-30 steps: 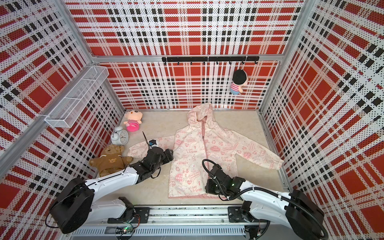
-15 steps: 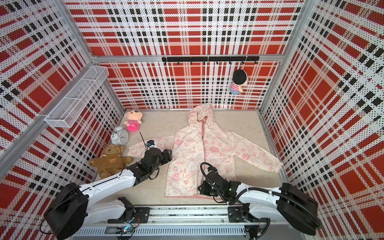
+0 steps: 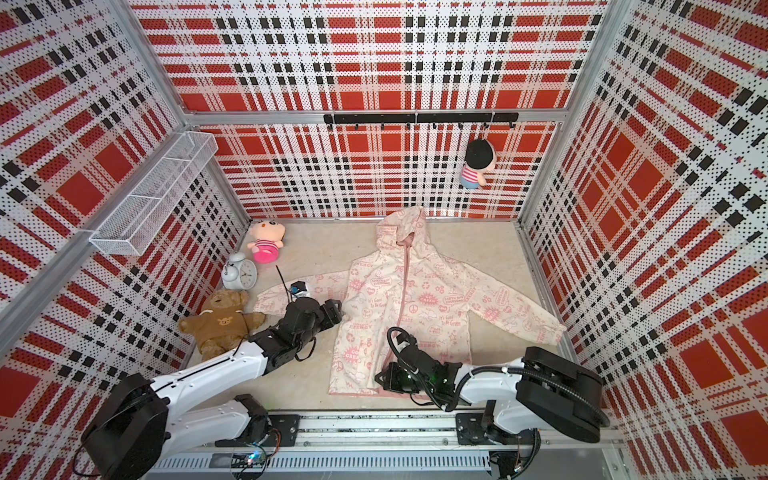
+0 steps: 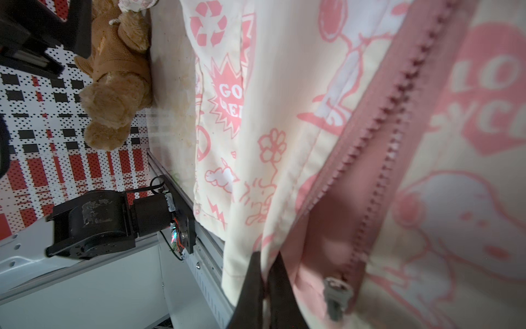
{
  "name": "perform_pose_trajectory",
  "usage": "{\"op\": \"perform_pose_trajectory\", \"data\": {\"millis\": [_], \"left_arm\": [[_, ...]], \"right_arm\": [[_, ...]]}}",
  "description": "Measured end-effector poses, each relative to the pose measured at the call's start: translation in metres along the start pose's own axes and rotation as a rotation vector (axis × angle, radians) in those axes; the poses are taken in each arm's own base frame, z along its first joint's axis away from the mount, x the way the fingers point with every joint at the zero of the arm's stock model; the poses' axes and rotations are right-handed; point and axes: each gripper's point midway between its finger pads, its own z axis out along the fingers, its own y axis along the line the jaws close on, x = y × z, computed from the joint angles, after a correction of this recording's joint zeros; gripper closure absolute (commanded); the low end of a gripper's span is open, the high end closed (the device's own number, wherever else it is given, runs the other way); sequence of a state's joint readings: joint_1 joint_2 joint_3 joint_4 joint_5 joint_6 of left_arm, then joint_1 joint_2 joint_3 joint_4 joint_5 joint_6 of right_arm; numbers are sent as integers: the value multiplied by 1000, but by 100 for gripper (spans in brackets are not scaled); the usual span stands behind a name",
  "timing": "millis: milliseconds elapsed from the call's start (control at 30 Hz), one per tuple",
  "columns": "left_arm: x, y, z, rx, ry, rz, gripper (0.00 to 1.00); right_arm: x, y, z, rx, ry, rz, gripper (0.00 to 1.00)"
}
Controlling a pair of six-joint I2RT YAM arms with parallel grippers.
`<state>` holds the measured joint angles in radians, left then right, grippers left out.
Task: Unzip the jacket
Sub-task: Smooth out the jacket at the center of the board.
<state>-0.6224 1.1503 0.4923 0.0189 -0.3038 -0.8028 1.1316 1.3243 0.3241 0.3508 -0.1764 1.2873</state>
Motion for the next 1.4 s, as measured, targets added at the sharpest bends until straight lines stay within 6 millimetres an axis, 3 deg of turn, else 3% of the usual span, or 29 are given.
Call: {"op": "perform_pose_trajectory", "data": {"millis": [167,300,433,567,633,700,733,833,900,1033,1167,1267,1400], "left_arm": [[-1,2,0,-7,-2,0,19],[-1,2,0,-7,-2,1,19],[-1,2,0,-8,-4,2,19],[-2,2,0,-8,-5,3,19],[-2,2,0,-9,-7,4,19],[-2,3,0,-11,-8,6,19],[-2,3,0,-11,-8,6,19],[-3,3,0,-14,-10,13,19],[-3,5,0,-19,-11,19,19],[-5,7,-2,-32,-16,34,19],[-10,10,-2,-55,-23,65,17],[-22,9,-2,-63,-41,87,14],[-46,9,-3,-75,-85,104,10]], "right_arm": [[-8,55,-5,-27,-15,-89,100],[-16,77,-28,-42,-73,-112,100],[-18,61,-53,37,-115,-103,100],[-9,39,-65,90,-110,-84,98],[0,16,-62,127,-86,-65,80],[12,-9,-56,183,-50,-47,74],[19,-23,-53,225,-24,-41,63],[34,-44,-53,325,24,-42,54],[33,-41,-60,369,17,-50,53],[10,-15,-93,403,-90,-56,52],[-22,4,-144,395,-262,-46,43],[-45,-6,-177,435,-381,-44,39],[-85,-28,-210,533,-538,-59,25]]}}
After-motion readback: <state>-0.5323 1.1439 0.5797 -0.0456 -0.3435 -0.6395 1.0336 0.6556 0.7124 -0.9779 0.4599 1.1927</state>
